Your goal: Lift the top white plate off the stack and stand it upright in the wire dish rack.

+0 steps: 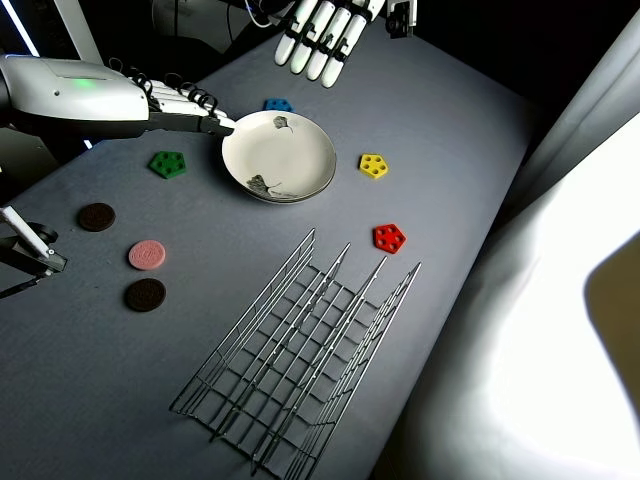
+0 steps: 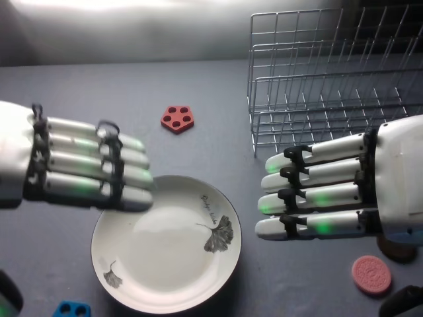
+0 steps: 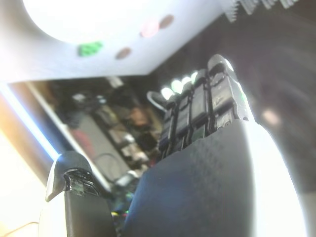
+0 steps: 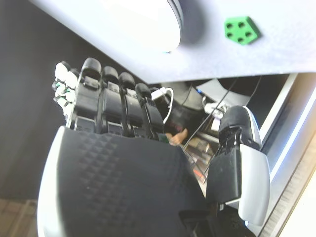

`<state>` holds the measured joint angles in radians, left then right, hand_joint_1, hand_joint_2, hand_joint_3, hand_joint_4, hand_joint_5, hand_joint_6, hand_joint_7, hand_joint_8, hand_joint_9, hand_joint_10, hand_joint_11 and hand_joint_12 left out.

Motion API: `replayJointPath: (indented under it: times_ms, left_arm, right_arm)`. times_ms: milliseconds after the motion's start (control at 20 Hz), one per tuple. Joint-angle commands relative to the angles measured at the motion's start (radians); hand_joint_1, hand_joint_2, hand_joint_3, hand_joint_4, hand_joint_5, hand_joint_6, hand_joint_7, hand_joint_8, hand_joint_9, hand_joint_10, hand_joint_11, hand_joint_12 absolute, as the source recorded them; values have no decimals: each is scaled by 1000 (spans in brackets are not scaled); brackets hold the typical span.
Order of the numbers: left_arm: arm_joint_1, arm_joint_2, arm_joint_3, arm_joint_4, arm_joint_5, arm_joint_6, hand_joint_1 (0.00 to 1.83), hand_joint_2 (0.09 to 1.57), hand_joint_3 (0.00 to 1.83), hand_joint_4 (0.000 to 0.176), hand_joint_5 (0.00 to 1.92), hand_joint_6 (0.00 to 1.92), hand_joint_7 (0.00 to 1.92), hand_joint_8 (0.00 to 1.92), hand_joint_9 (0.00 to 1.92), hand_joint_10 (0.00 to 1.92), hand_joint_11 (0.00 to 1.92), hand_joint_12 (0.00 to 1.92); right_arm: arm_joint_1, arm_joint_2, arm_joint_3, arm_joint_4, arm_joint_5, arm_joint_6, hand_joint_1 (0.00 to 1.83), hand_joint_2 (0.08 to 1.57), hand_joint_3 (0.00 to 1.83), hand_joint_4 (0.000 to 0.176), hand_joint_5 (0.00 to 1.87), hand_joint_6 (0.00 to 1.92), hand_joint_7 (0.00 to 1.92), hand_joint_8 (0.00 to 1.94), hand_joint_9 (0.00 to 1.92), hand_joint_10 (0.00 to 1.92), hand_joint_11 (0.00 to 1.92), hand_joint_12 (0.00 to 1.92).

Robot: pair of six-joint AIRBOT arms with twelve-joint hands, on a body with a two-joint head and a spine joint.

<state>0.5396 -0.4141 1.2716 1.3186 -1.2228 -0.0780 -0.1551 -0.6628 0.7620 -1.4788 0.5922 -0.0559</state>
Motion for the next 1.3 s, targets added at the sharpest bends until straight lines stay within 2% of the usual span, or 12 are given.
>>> replayJointPath:
  times_ms: [0,250,500,900,1200,1250]
  left_arm:
    - [-13,1,3,-83,-78,6,264,980,0,0,47,0,34,0,7,0,3,65]
    - [50,-20,32,-62,-86,65,263,983,1,0,51,1,43,1,24,3,27,68]
    - [100,-24,6,2,-56,95,253,976,0,0,71,8,57,5,33,6,42,55]
    - [134,-57,-1,17,1,128,259,983,1,0,56,2,52,3,38,5,36,46]
    - [148,-80,-15,17,47,145,291,977,0,0,80,7,62,5,37,4,34,41]
    - [150,-82,-14,17,53,150,252,983,1,0,63,1,49,1,29,0,34,40]
  right_arm:
    - [5,12,-4,52,35,-3,220,1057,3,0,10,0,21,0,39,0,47,91]
    - [3,14,-7,62,35,-31,269,1052,0,0,17,0,32,2,54,4,67,87]
    - [-2,11,-3,64,35,-39,296,1052,0,0,26,6,36,4,53,3,67,81]
    - [-5,4,20,78,43,-39,272,1066,3,0,23,0,23,0,43,0,71,72]
    - [-49,-24,54,91,63,-77,298,1057,0,0,37,8,50,8,64,6,89,70]
    - [-54,-28,57,92,63,-84,301,1067,4,0,35,6,47,6,58,4,82,66]
